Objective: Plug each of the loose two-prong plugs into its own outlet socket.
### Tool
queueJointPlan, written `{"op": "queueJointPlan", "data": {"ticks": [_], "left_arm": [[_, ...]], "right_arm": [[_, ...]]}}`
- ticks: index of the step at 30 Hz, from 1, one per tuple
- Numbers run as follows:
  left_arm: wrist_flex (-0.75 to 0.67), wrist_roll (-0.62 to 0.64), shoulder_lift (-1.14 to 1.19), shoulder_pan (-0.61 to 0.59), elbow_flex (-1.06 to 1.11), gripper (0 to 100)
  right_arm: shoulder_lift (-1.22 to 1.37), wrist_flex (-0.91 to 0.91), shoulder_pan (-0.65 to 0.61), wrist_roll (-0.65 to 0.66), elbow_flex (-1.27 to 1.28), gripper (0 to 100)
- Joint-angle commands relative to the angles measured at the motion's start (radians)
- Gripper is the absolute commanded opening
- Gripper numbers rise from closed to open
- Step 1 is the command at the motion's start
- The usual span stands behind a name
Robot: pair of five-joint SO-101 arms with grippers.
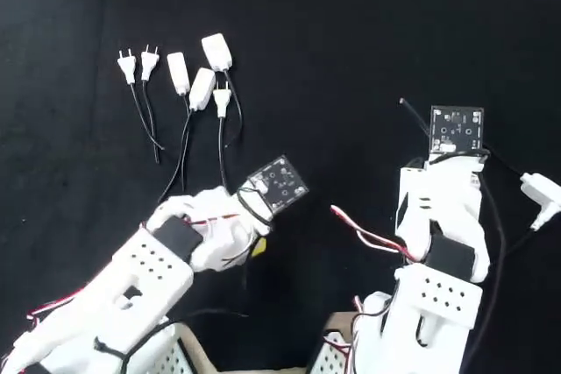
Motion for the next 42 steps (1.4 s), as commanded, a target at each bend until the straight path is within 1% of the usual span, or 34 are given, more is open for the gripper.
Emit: {"op": "queueJointPlan", "data": {"ticks": [1, 5, 10, 13, 17, 19, 22, 25, 29, 35, 37, 39, 42], "left_arm": [[-0.025, -0.009, 0.043, 0.016, -0.025, 17], [-0.094, -0.018, 0.255, 0.008, -0.113, 14], [-0.112, -0.021, 0.578, -0.004, -0.275, 14], [-0.104, -0.025, 0.677, -0.005, -0.323, 14], [-0.008, -0.040, 0.692, -0.024, -0.354, 12], [0.023, -0.075, 0.694, -0.047, -0.349, 11], [0.052, -0.086, 0.701, -0.082, -0.361, 11], [0.084, -0.089, 0.704, -0.125, -0.375, 17], [0.130, -0.178, 0.704, -0.176, -0.372, 22], [0.143, -0.229, 0.704, -0.220, -0.372, 29], [0.143, -0.250, 0.704, -0.220, -0.363, 29], [0.140, -0.273, 0.697, -0.213, -0.355, 25], [0.143, -0.247, 0.689, -0.197, -0.375, 19]], "right_arm": [[-0.019, 0.003, -0.015, 0.000, -0.004, 1.1], [-0.019, 0.003, -0.012, 0.002, -0.004, 1.1], [-0.019, 0.003, -0.009, 0.005, -0.004, 1.1], [-0.019, 0.003, -0.011, 0.005, -0.002, 1.1], [-0.019, 0.005, -0.012, 0.005, -0.002, 1.1], [-0.019, 0.005, -0.012, 0.005, -0.002, 1.1], [-0.019, 0.014, -0.014, 0.005, -0.002, 1.1], [-0.019, 0.038, -0.017, 0.006, -0.012, 1.1], [-0.019, 0.040, -0.017, 0.006, -0.012, 1.1], [-0.019, 0.041, -0.017, 0.006, -0.012, 1.1], [-0.019, 0.041, -0.017, 0.006, -0.012, 1.1], [-0.019, 0.041, -0.017, 0.006, -0.012, 1.1], [-0.019, 0.041, -0.017, 0.006, -0.012, 1.1]]}}
